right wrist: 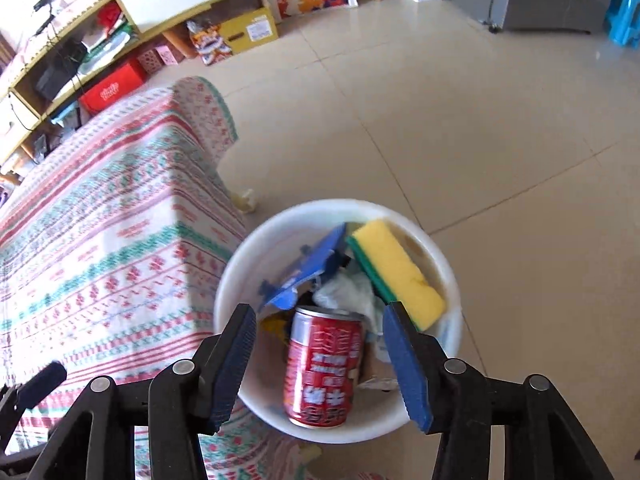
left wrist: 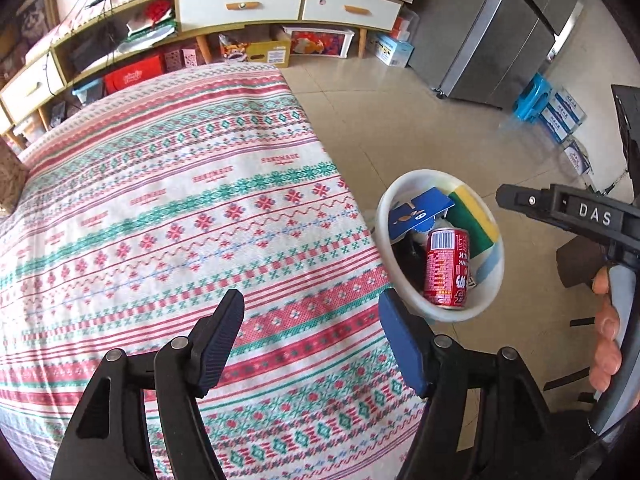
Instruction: Collect trash
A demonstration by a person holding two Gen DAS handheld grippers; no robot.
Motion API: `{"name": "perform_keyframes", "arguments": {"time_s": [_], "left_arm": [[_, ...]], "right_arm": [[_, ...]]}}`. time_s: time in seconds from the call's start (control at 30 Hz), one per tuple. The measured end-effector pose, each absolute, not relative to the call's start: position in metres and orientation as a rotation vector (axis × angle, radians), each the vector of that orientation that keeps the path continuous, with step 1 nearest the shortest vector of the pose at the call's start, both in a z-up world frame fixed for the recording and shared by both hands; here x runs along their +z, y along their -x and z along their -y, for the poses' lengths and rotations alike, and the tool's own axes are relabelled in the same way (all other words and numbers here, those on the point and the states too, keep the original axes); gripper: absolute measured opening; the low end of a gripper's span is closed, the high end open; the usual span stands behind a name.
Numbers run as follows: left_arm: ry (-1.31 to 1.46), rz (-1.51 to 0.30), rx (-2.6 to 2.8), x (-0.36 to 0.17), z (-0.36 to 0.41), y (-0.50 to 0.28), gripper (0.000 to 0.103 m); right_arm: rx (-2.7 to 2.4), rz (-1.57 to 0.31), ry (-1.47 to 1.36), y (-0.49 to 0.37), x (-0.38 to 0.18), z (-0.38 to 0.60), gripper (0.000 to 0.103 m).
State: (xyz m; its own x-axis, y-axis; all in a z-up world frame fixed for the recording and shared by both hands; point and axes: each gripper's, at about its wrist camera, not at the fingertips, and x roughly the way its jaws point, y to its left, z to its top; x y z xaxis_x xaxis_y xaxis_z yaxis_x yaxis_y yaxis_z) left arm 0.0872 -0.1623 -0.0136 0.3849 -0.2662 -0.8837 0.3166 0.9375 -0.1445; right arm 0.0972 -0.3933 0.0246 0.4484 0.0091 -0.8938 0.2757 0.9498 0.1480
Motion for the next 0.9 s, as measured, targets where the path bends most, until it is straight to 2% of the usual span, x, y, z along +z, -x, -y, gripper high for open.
{"name": "perform_keyframes", "arguments": {"time_s": [0.1,0.27,0.33,0.47,0.7,0.9], "left_arm": [[-0.053,-1.068,-0.309,-0.007,0.137,-0.068,0.077],[-0.019,-1.004,-0.271,0.015,0.111,-0.038,0.078],[-0.012,-0.965,-0.291,0.026,0.108,-0.026,0.082],[-0.039,-0.9,-0.254,0.039,0.098,-0.003,0.083],[-0.119,-0.831,-0.16,0.037,0.079,0.031,0.087],[-0.104,-0.805,-0.132,0.036,0.063,0.035,0.087]], "right_arm": [[-0.172,-1.042,-0.286,-0.083,0.035,0.373,0.063],[-0.182,-0.933,-0.257,-0.046,0.051,0.332,0.069],[-0.201,-0.896,-0.246,-0.026,0.053,0.318,0.07],[-0.235,-0.834,-0.245,0.015,0.049,0.299,0.079],[-0.27,-0.815,-0.215,0.053,0.029,0.273,0.083],[-0.298,-0.765,-0.176,0.066,0.034,0.264,0.088]]}}
